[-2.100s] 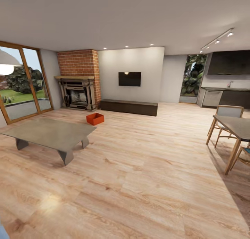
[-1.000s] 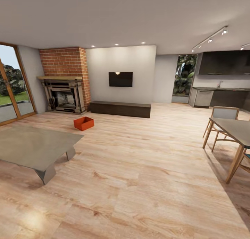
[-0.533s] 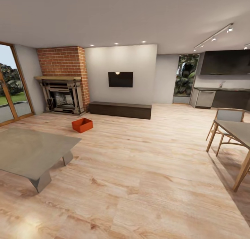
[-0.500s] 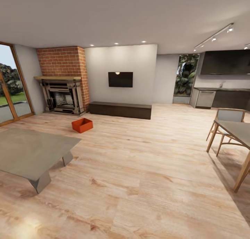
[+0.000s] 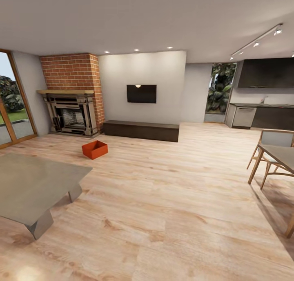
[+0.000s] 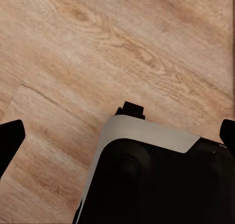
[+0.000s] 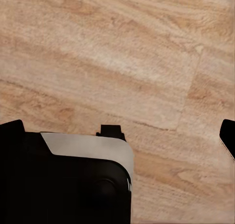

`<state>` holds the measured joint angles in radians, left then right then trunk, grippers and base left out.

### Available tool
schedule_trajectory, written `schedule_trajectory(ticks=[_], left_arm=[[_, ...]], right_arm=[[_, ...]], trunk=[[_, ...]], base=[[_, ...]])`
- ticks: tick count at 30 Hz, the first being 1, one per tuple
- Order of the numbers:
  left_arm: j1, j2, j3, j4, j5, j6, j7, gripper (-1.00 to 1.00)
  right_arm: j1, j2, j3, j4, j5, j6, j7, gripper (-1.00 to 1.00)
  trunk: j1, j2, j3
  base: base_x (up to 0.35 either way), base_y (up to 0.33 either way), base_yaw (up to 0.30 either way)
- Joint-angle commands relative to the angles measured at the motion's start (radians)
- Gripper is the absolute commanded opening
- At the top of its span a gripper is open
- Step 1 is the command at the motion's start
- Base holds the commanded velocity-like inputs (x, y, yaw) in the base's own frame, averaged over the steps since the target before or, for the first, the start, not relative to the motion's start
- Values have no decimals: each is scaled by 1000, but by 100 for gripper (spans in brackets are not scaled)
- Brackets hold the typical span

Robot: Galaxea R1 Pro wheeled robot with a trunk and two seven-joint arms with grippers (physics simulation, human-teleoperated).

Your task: Move the two storage containers from the living room to the garage. In the garage, place one container on the floor and stack the other container on top of it (either order is fine).

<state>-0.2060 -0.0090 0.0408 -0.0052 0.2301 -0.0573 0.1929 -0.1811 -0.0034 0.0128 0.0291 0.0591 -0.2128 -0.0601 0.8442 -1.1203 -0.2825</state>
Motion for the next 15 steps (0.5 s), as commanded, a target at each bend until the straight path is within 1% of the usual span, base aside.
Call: schedule_trajectory(ticks=[1, 15], left_arm=[[-1, 0, 4, 1, 3, -4, 2, 100], [0, 0, 4, 1, 3, -4, 2, 100]], right_arm=[[-1, 0, 1, 3, 6, -5, -4, 100], [-1, 2, 3, 3, 9, -3, -4, 100]], trunk=[[1, -1, -1], [1, -1, -1]], base=[[322, 0, 0], [322, 0, 0]])
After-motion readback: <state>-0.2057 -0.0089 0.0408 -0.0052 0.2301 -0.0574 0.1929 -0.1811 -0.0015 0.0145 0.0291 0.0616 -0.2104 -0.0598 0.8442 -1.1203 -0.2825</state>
